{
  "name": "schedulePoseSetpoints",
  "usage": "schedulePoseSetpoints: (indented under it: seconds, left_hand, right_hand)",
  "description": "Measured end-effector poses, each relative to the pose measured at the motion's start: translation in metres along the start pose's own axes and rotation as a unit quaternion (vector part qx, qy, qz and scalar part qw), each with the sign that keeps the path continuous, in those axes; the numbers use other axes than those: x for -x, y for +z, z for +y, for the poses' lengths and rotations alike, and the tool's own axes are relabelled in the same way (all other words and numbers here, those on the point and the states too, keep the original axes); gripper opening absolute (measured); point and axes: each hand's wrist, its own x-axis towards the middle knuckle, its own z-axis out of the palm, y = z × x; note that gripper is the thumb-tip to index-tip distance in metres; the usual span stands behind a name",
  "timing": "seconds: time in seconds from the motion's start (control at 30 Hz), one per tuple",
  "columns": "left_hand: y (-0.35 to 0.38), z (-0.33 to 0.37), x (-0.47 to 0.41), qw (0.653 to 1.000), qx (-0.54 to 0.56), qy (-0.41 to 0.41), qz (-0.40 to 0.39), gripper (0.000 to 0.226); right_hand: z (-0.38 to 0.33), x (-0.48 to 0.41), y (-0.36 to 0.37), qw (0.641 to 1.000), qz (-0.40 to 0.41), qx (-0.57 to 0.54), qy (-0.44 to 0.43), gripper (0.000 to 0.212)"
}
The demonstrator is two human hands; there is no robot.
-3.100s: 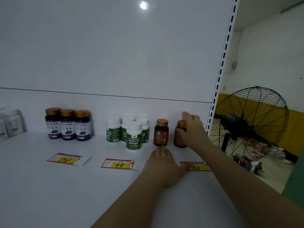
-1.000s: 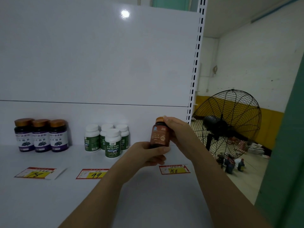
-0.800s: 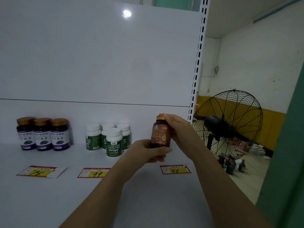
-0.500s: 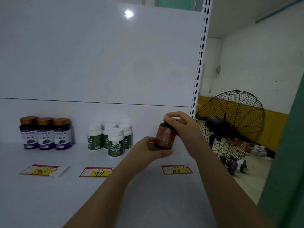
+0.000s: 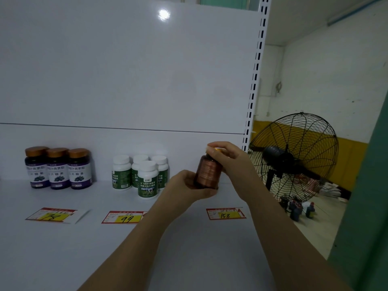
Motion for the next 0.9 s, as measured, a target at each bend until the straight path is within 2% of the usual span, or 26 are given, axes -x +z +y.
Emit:
schedulePoseSetpoints:
  seconds: [0.13,0.2,0.33,0.4,0.6,0.7,0.8,0.9]
  left_hand:
    - [-0.001,0.001,0.002,0.997,0.012,-0.010,-0.070,0.050]
    - [-0.002,0.002,0.003,0.997,0.025,-0.007,-0.075,0.049]
    - [-0.001,0.003,0.002,0.999,0.024,0.018,-0.011,0.026]
    - [0.000,0.005,0.002,0.999,0.017,0.037,0.010,0.026]
    - [-0.005,0.002,0.002,0.996,0.051,0.005,-0.075,0.035]
    - [-0.004,0.000,0.001,0.998,0.059,0.010,-0.031,0.038]
    - [-0.003,0.001,-0.001,0.999,0.016,0.020,0.032,0.043]
    - [-0.002,0.001,0.000,0.999,0.015,0.015,0.027,0.051]
  right_hand:
    - [-0.001,0.000,-0.006,0.998,-0.018,-0.059,0.010,0.019]
    - [-0.001,0.000,-0.005,0.997,-0.039,-0.058,0.016,0.021]
    - [0.000,0.002,0.004,0.999,-0.038,-0.002,0.025,0.025]
    - [0.001,0.003,0.005,1.000,-0.018,0.016,0.021,0.026]
    - [0.000,0.000,-0.004,0.992,-0.044,-0.107,0.053,0.030]
    - [-0.002,0.000,0.000,0.988,-0.076,-0.120,0.052,0.030]
    - [-0.001,0.002,0.004,0.996,-0.069,-0.040,0.031,0.026]
    - [0.001,0.001,0.001,0.997,-0.046,-0.050,0.028,0.025]
